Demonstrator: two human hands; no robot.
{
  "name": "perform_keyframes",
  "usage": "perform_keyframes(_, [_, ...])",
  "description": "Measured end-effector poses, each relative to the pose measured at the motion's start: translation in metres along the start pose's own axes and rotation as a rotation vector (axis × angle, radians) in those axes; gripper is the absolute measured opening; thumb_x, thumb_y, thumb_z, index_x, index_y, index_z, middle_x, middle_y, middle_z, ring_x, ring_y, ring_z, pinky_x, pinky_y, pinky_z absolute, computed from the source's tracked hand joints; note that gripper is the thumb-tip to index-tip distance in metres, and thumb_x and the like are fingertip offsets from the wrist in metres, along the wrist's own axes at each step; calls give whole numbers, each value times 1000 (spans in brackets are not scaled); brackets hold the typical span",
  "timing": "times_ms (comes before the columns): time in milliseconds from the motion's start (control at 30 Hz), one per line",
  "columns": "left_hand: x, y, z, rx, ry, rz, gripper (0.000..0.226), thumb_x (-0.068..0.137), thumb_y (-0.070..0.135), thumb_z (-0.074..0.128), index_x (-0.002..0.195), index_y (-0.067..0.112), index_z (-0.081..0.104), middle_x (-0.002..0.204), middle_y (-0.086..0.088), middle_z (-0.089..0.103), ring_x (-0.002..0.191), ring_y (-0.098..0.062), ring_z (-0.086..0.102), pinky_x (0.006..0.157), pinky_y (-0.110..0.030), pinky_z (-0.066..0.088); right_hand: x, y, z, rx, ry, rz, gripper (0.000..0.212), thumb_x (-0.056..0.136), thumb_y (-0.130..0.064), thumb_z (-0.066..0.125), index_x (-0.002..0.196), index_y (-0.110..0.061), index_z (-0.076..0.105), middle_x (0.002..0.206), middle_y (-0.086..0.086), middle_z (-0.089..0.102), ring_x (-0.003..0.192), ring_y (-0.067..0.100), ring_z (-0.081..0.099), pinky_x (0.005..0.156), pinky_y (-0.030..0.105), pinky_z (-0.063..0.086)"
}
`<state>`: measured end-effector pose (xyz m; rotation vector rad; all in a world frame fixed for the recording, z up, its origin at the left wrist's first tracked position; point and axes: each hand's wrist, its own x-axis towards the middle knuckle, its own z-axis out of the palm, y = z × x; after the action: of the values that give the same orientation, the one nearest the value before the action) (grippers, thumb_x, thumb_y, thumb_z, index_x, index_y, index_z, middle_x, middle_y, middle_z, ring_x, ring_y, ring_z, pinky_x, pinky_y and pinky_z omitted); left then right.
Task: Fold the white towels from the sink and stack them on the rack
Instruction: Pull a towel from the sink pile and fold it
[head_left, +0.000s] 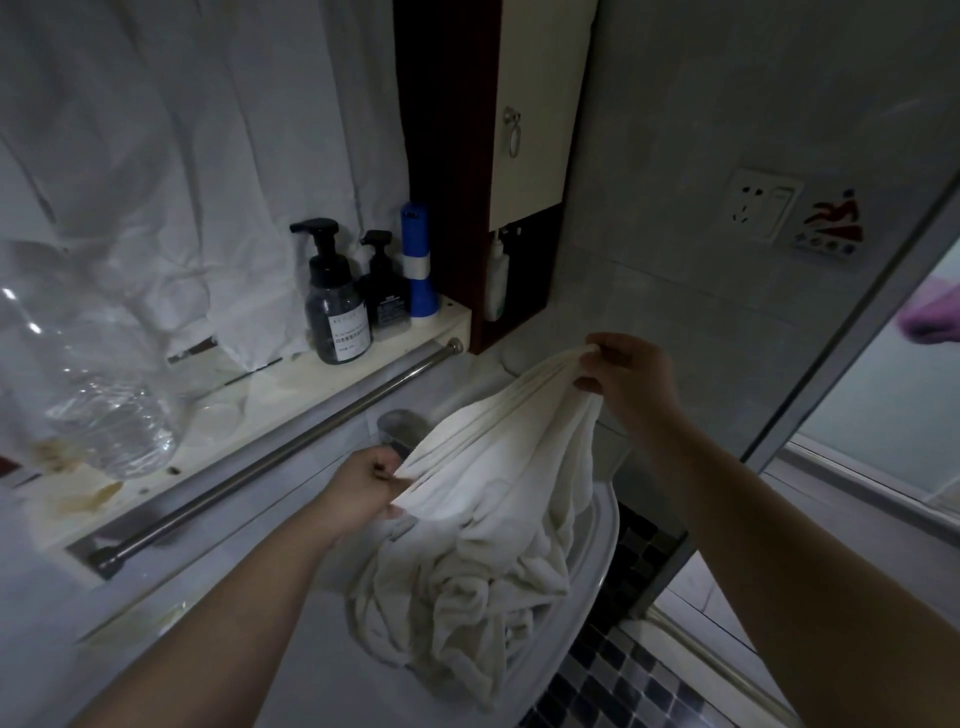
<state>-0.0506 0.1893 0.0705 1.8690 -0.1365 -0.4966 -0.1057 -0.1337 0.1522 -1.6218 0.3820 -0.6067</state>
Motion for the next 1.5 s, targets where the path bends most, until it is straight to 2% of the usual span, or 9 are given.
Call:
perform_keyframes(233, [-2,9,-1,455,-227,223,45,88,-3,56,73,32,79,89,16,76,70,-14,74,62,-28,60,11,9,-7,14,75,70,25,82,-9,73,104,-21,74,84,-3,75,76,17,76,70,31,62])
perform_keyframes(333, [-5,10,-14,729,-271,335,34,88,34,44,77,18,72,91,0,72,81,-17,68,76,-39,58,15,10,-11,0,129,63,22,82,-14,72,101,-26,74,80,-8,75,73,14,76,68,29,62])
perform_keyframes(433, [-9,10,-29,825,-138,519,41,90,56,46,89,22,69,91,7,65,84,-7,61,78,-32,52,18,10,-18,-31,185,67,18,85,-17,71,92,-33,73,81,-9,75,71,12,75,67,33,63])
perform_keyframes(567, [-6,30,-34,771,97,661,23,89,47,67,86,25,72,86,9,65,78,-6,60,72,-26,49,21,9,-17,-61,193,32,21,88,-16,69,106,-24,74,87,-7,73,69,11,74,69,33,62])
perform_keyframes(733, [2,78,-43,512,224,580,17,87,37,75,72,31,69,65,10,68,61,-3,63,61,-26,51,33,-28,-18,60,212,-10,18,90,-15,68,103,-26,72,97,-3,71,79,13,74,70,27,61])
perform_keyframes(900, [-5,138,-64,147,276,610,32,85,24,78,100,50,65,71,20,65,58,0,61,53,-14,50,52,-85,-20,172,201,-100,19,90,-12,69,107,-21,72,100,-4,68,89,16,71,72,28,61])
perform_keyframes(1200, [-33,258,-95,-735,170,485,17,97,4,61,109,13,68,115,-9,67,98,-27,70,68,-38,62,62,-206,-14,405,33,-193,19,92,-5,66,107,-14,70,119,11,59,106,30,62,72,42,62])
perform_keyframes(1367, [-61,320,-111,-769,174,642,26,102,6,52,120,24,56,123,-3,53,108,-33,60,63,-60,58,52,-263,4,449,43,-243,23,97,-11,62,120,-12,65,118,10,60,104,28,63,70,50,63])
perform_keyframes(1500, [-76,325,-106,-759,386,822,28,100,10,56,116,32,61,133,-3,46,113,-30,58,69,-57,60,41,-288,10,550,10,-306,21,98,-8,60,118,-10,64,112,8,63,103,26,66,72,50,62])
